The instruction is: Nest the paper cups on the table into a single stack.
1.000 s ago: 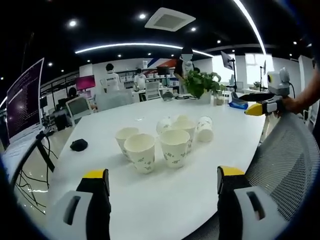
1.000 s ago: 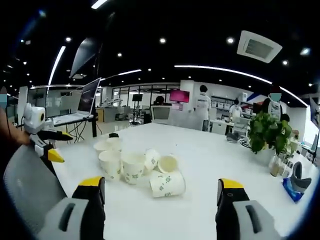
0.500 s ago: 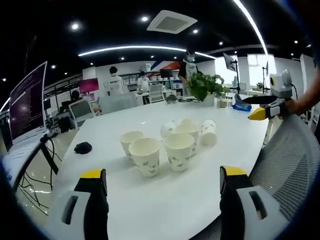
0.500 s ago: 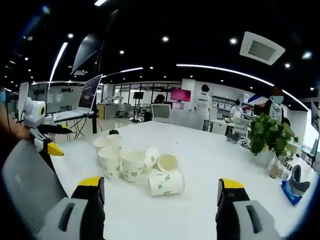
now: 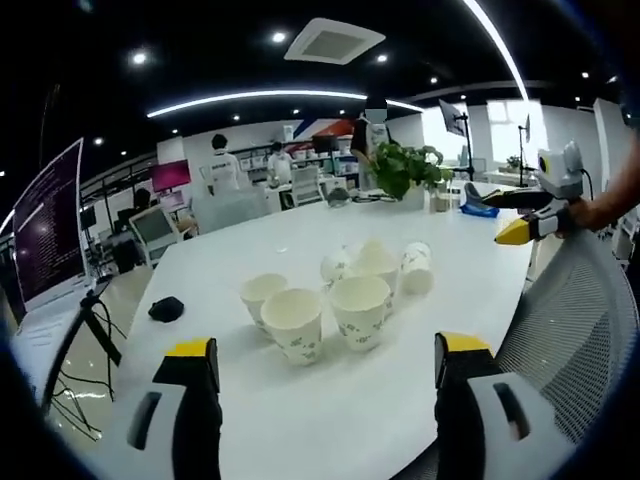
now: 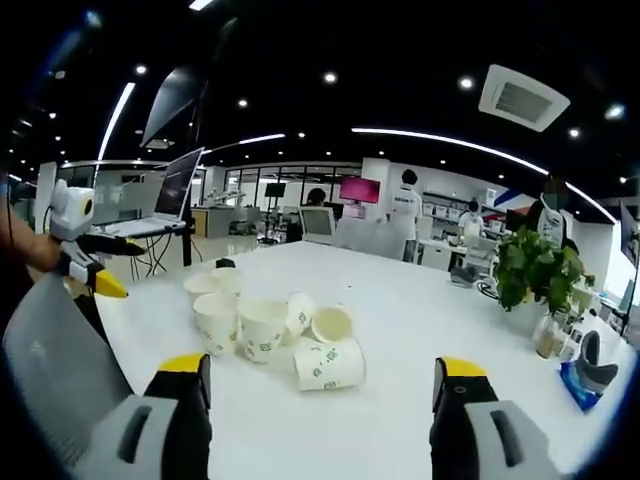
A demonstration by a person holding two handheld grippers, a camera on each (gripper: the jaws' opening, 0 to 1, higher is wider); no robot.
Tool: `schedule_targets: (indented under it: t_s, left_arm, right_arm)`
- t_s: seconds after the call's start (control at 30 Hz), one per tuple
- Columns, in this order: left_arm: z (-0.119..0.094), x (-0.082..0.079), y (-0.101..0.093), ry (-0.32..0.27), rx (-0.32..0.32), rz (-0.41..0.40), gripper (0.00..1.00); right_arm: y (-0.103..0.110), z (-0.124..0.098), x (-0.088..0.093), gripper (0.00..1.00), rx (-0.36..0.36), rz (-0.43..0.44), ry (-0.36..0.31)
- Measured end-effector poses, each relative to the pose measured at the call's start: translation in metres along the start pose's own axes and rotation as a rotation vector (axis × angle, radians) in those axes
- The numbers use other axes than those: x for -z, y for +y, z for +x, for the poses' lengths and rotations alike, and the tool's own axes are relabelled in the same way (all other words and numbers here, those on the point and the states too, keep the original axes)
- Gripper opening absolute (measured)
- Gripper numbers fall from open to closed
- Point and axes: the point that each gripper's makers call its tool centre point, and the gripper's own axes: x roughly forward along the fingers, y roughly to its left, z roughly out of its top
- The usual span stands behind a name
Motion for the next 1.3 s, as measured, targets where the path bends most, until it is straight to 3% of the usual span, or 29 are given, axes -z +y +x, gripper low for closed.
schedule_targets:
  t_s: [0.33, 0.8, 1.13, 1.2, 1.3]
  left_arm:
    - [0.022, -0.016, -0.018, 0.007, 0.080, 0.065, 0.81]
    - [0.058, -0.023, -0.045, 0.055, 0.207, 0.144, 0.69]
    - [0.082, -0.023, -0.054, 0.101, 0.291, 0.193, 0.55]
    - [0.088, -0.021, -0.052, 0.114, 0.292, 0.193, 0.49]
    - [0.097, -0.018, -0.048, 0.140, 0.300, 0.194, 0.47]
  right_arm:
    - [0.003, -0.001, -0.001, 0.93, 0.002, -0.001, 0.006]
    - [-0.002, -0.001, 0.002, 0.93, 0.004, 0.027, 0.008]
    - [0.001, 0.001, 0.007, 0.93, -0.013, 0.030, 0.032]
    - [0.002, 0.001, 0.008, 0.93, -0.017, 0.036, 0.035]
    - [0.003, 0.001, 0.010, 0.93, -0.021, 0.038, 0.045]
